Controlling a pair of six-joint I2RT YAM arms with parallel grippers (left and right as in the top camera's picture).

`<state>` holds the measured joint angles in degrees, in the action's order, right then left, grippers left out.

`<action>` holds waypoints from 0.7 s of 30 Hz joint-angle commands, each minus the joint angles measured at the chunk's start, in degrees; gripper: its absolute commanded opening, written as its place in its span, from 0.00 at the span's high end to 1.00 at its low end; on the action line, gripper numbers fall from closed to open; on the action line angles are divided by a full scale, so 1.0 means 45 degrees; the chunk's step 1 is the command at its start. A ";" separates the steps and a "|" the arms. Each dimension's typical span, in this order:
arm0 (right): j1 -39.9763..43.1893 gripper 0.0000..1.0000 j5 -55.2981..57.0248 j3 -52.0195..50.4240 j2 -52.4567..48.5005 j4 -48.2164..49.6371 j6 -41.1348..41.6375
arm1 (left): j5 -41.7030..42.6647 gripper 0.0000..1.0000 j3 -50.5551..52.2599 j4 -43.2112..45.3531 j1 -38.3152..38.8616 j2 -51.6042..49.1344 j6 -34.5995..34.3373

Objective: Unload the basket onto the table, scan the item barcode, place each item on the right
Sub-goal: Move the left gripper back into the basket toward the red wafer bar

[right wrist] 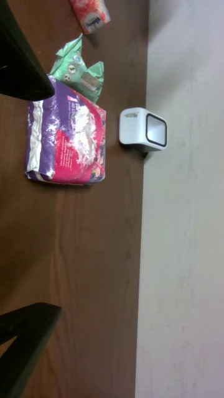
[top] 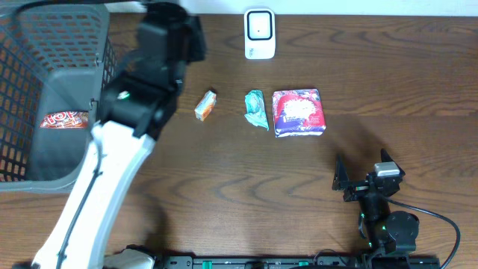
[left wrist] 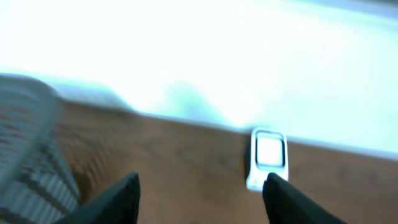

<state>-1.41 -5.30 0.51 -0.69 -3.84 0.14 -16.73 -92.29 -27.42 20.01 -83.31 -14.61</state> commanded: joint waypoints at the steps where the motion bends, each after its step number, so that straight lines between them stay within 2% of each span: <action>1: -0.0112 0.01 0.0058 -0.0044 0.0068 -0.0034 -0.0141 | -0.0165 0.35 -0.0126 0.0330 -0.0874 0.1005 0.0287; 3: -0.0112 0.01 0.0058 -0.0044 0.0068 -0.0034 -0.0141 | -0.0165 0.35 -0.0126 0.0500 -0.1418 0.1622 0.0287; 7: -0.0112 0.01 0.0058 -0.0044 0.0068 -0.0034 -0.0141 | -0.0165 0.20 -0.0126 0.0491 -0.2725 0.2477 0.0291; 10: -0.0112 0.01 0.0058 -0.0044 0.0068 -0.0034 -0.0141 | -0.0170 0.19 -0.0126 0.0442 -0.3784 0.2759 0.0291; 12: -0.0112 0.01 0.0058 -0.0044 0.0068 -0.0034 -0.0141 | -0.0170 0.06 -0.0126 0.0287 -0.4527 0.2798 0.0291; 15: -0.0112 0.01 0.0058 -0.0044 0.0068 -0.0034 -0.0141 | -0.0170 0.02 -0.0126 -0.0087 -0.5600 0.2676 0.0291; 21: -0.0112 0.01 0.0058 -0.0044 0.0068 -0.0034 -0.0141 | -0.0165 0.02 -0.0112 -0.0646 -0.7174 0.2341 0.0291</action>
<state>-1.41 -5.30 0.51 -0.69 -3.84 0.14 -16.88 -92.29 -30.09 -9.65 -72.05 -13.47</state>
